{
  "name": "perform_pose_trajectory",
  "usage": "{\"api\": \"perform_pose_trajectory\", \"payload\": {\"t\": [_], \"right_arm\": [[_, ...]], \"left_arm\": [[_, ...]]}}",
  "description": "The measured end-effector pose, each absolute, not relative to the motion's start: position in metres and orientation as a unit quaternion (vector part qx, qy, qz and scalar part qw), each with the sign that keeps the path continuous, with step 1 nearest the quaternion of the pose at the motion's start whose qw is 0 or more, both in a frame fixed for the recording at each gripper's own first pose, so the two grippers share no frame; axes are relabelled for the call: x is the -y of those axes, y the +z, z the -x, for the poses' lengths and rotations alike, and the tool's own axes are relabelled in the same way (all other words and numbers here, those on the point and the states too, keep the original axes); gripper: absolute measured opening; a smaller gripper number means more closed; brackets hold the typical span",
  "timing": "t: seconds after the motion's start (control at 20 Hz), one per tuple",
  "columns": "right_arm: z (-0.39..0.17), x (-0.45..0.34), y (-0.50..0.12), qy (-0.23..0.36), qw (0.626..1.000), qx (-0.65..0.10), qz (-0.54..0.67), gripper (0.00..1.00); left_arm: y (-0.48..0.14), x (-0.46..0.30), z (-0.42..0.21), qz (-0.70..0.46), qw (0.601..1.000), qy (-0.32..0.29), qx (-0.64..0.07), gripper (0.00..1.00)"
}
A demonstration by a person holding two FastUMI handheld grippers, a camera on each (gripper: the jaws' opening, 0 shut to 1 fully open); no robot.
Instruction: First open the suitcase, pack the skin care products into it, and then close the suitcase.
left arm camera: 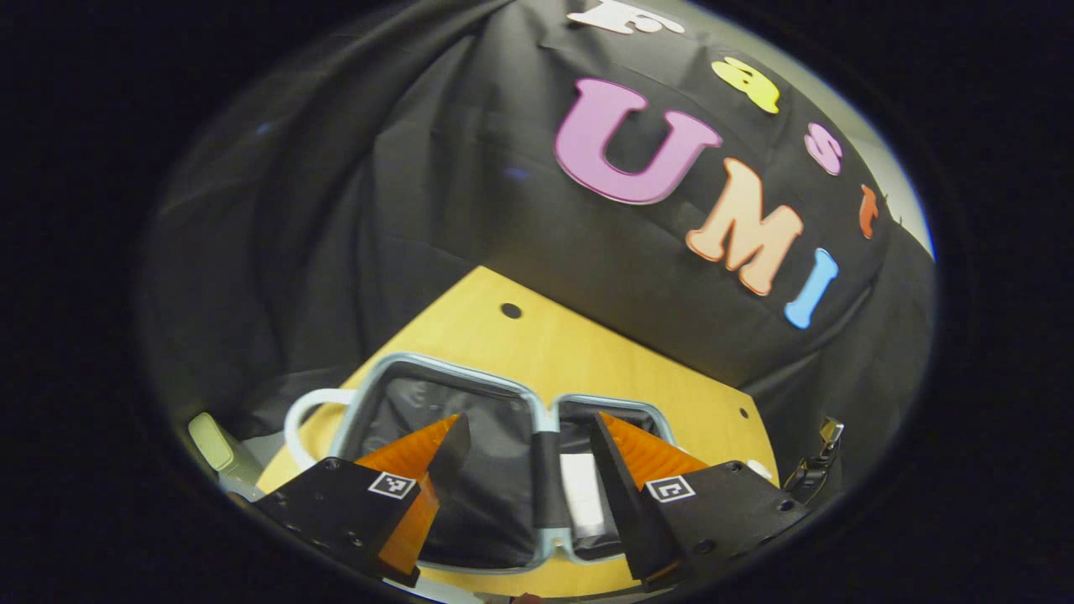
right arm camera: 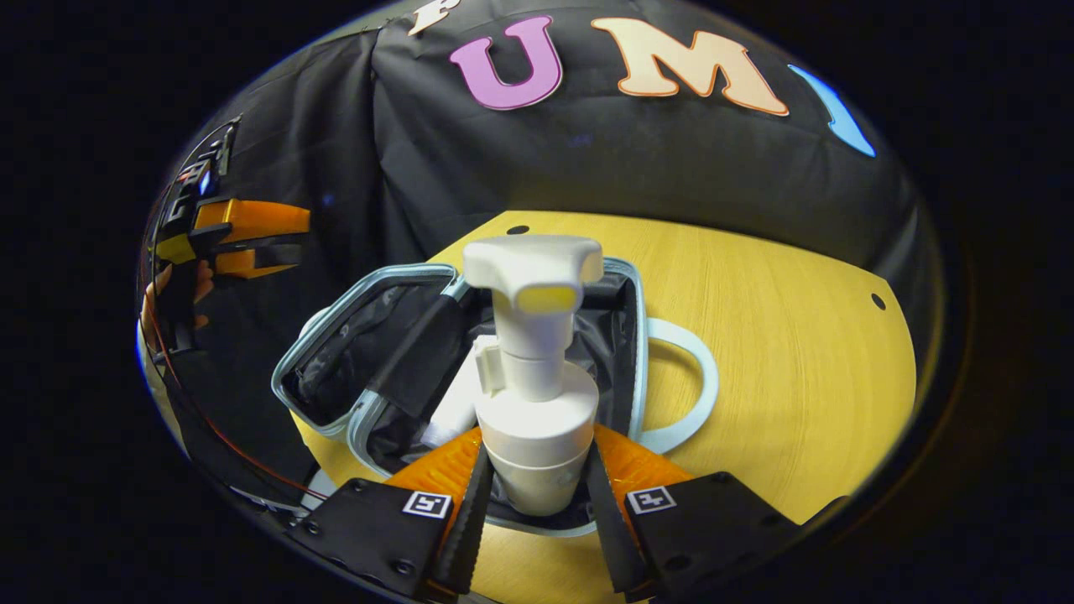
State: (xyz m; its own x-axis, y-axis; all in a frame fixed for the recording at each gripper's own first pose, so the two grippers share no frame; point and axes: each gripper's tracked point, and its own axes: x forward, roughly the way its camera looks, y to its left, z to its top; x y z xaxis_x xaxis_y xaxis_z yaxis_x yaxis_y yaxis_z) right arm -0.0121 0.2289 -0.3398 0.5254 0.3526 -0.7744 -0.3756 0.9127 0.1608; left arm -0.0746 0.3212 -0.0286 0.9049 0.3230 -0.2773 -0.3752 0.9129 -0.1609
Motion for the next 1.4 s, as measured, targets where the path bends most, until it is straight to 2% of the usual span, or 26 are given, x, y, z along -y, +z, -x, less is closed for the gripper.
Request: {"api": "perform_pose_trajectory", "payload": {"t": [0.1,0.35,0.4,0.65,1.1,1.25,1.35,1.4], "right_arm": [[0.013,-0.228,-0.345,0.205,0.872,-0.444,0.021,0.60],[0.008,-0.233,-0.342,0.193,0.878,-0.437,0.005,0.64],[0.007,-0.233,-0.340,0.192,0.880,-0.434,0.002,0.60],[0.000,-0.220,-0.313,0.181,0.899,-0.398,-0.012,0.99],[-0.016,-0.164,-0.233,0.119,0.940,-0.320,-0.015,0.98],[-0.013,-0.147,-0.221,0.100,0.945,-0.311,-0.011,0.98],[-0.012,-0.137,-0.219,0.090,0.946,-0.310,-0.004,0.98],[-0.012,-0.131,-0.219,0.083,0.947,-0.311,0.000,0.98]], "left_arm": [[-0.031,-0.346,0.097,0.120,0.963,0.211,-0.121,0.84],[-0.042,-0.402,0.140,0.141,0.947,0.265,-0.116,0.84],[-0.046,-0.414,0.146,0.142,0.944,0.274,-0.119,0.84],[-0.078,-0.466,0.156,0.174,0.927,0.303,-0.134,0.84],[-0.150,-0.514,0.141,0.229,0.907,0.295,-0.194,0.84],[-0.160,-0.522,0.137,0.265,0.900,0.285,-0.198,0.82],[-0.166,-0.521,0.133,0.284,0.896,0.279,-0.199,0.75],[-0.167,-0.522,0.131,0.290,0.894,0.278,-0.198,0.65]]}}
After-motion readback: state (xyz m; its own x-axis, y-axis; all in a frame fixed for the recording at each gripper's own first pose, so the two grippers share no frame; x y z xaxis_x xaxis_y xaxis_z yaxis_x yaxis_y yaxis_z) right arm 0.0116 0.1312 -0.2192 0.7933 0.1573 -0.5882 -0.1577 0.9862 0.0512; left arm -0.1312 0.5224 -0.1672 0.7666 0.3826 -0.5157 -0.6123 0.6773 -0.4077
